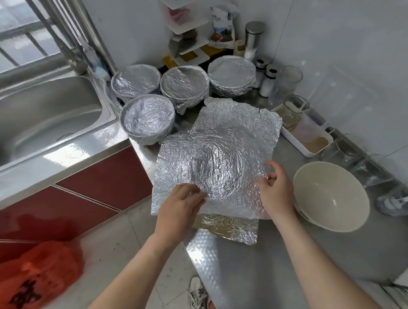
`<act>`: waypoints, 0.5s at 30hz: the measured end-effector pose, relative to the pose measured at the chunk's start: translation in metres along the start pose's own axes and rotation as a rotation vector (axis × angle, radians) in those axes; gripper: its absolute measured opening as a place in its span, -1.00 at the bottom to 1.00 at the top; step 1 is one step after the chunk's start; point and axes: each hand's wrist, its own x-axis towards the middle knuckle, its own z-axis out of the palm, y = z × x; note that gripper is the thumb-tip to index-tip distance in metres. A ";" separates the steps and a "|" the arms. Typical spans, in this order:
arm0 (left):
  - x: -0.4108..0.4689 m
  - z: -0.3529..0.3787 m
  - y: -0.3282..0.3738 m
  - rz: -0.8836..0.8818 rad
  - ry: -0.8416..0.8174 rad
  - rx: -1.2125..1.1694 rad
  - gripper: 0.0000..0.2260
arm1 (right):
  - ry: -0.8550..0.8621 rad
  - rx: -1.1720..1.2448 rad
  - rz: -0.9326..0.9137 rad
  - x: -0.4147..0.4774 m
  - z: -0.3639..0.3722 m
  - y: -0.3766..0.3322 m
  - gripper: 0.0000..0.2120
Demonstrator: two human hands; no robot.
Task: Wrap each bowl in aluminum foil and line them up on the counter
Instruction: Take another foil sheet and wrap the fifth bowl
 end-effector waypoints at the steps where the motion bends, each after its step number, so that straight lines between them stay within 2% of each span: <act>1: 0.001 -0.001 0.001 -0.003 -0.002 0.006 -0.77 | 0.009 -0.036 -0.021 -0.001 0.001 0.001 -0.59; 3: 0.004 0.000 0.003 0.014 -0.007 0.010 -0.78 | 0.093 -0.191 -0.162 -0.003 0.000 0.001 -0.61; 5: 0.006 -0.001 0.004 0.046 -0.010 0.006 -0.78 | 0.180 -0.296 -0.408 -0.008 0.000 -0.007 -0.72; 6: 0.007 0.000 0.005 0.061 -0.008 0.006 -0.78 | 0.146 -0.309 -0.514 -0.012 0.001 -0.015 -0.79; 9: 0.009 0.004 0.004 0.081 -0.018 0.005 -0.78 | -0.128 -0.358 -0.747 -0.032 0.016 -0.030 -0.94; 12: 0.010 0.007 0.005 0.101 -0.036 -0.019 -0.78 | -0.248 -0.461 -0.807 -0.046 0.029 -0.024 -0.93; 15: 0.015 0.004 -0.001 0.122 -0.099 -0.043 -0.79 | -0.236 -0.476 -0.762 -0.052 0.031 -0.017 -0.94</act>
